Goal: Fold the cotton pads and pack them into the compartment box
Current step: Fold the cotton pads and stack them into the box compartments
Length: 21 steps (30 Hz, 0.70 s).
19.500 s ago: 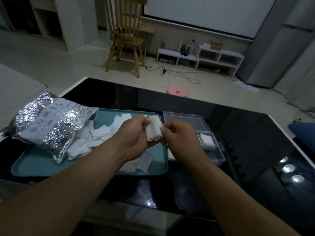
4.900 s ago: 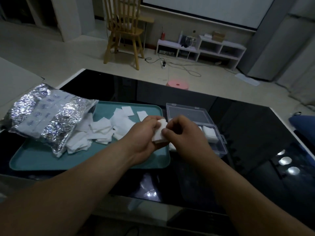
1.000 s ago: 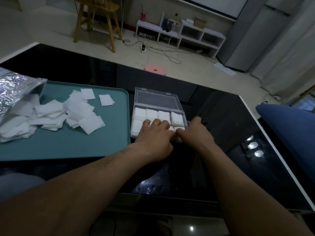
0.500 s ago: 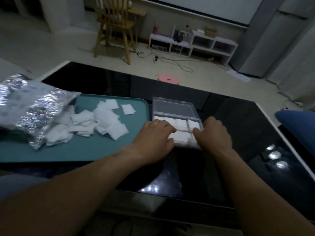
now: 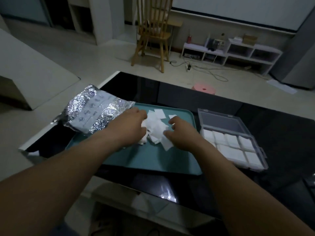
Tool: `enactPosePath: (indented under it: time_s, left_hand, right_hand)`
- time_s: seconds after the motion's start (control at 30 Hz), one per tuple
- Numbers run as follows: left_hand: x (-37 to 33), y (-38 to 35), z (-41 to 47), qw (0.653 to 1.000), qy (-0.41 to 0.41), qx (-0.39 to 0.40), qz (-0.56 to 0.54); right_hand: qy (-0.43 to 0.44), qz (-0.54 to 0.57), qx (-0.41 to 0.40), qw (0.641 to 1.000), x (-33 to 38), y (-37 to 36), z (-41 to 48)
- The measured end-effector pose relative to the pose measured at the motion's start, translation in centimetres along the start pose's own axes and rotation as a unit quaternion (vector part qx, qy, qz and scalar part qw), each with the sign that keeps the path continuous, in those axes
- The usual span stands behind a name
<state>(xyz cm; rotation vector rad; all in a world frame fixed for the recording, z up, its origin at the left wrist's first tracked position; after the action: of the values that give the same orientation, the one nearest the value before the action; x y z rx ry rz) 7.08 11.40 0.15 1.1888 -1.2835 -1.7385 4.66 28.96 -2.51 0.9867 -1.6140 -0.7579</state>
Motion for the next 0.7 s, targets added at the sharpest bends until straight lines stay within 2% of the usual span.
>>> enactPosePath:
  time_s: [0.1, 0.23, 0.4, 0.57, 0.7]
  left_hand:
    - [-0.9, -1.7, 1.7, 0.998, -0.027, 0.047, 0.028]
    - [-2.3, -4.4, 2.6, 0.995, -0.037, 0.097, 0.010]
    - [-3.6, -4.9, 2.5, 0.994, -0.051, 0.060, -0.071]
    - [-3.2, -5.0, 2.4, 0.987, -0.004, 0.047, -0.153]
    - [-3.0, -4.3, 2.4, 0.979, 0.024, 0.029, -0.202]
  right_hand:
    - [-0.004, 0.009, 0.043, 0.999, 0.8, -2.0, 1.2]
    - [-0.010, -0.023, 0.033, 0.999, 0.4, -2.3, 1.4]
    - [-0.028, 0.039, 0.024, 0.999, -1.9, -0.1, 0.4]
    - [-0.034, 0.088, 0.061, 0.994, -3.1, -0.2, -0.8]
    - [-0.008, 0.094, 0.045, 0.995, -2.5, -0.1, -1.2]
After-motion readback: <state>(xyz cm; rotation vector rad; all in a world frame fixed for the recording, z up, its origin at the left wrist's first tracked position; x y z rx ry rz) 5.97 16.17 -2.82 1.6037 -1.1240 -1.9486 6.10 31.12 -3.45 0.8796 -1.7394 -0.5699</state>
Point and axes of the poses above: each hand's wrist, its own z-axis towards the middle knuckle, its own y-axis out of the back of the hand, x = y × z, the point moved 10 cm from there along z, towards the middle knuckle, and after that the axes turned 12 degrees about -y, right-handed, at the moved point
